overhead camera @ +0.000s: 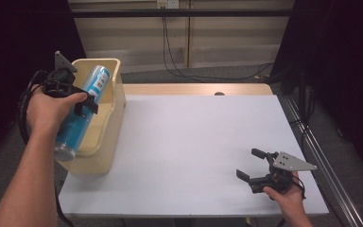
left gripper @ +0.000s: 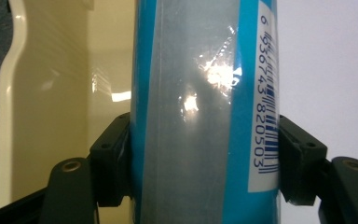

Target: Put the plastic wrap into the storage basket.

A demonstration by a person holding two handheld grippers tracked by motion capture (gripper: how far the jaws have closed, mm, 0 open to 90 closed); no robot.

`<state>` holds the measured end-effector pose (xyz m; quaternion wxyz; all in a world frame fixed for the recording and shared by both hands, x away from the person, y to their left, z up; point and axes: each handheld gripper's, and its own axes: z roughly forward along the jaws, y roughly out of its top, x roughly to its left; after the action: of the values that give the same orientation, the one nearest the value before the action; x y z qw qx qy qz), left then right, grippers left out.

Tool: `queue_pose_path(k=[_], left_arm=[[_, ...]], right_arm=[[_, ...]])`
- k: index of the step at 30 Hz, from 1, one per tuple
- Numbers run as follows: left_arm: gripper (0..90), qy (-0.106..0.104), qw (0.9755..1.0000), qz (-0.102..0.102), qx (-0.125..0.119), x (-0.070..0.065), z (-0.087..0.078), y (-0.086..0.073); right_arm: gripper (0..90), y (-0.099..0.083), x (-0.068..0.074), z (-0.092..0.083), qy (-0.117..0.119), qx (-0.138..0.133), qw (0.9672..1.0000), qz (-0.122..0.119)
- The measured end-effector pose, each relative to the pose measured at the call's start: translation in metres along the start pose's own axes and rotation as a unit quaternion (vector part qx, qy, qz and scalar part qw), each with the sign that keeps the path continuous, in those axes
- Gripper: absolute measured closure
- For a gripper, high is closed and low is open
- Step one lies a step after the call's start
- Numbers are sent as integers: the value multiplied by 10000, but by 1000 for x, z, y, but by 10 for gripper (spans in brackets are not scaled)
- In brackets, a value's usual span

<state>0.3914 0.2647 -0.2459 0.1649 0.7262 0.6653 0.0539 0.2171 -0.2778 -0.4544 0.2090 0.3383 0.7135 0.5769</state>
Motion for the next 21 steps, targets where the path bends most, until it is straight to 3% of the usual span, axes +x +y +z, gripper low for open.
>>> queue_pose_path(k=[9, 21], left_arm=[[322, 41, 9999, -108, 56, 10, 13, -4], [321, 48, 9998, -159, 88, 10, 25, -4]], right_arm=[[22, 0, 1, 1, 22, 21, 10000, -12], [22, 0, 1, 1, 36, 6, 10000, -21]])
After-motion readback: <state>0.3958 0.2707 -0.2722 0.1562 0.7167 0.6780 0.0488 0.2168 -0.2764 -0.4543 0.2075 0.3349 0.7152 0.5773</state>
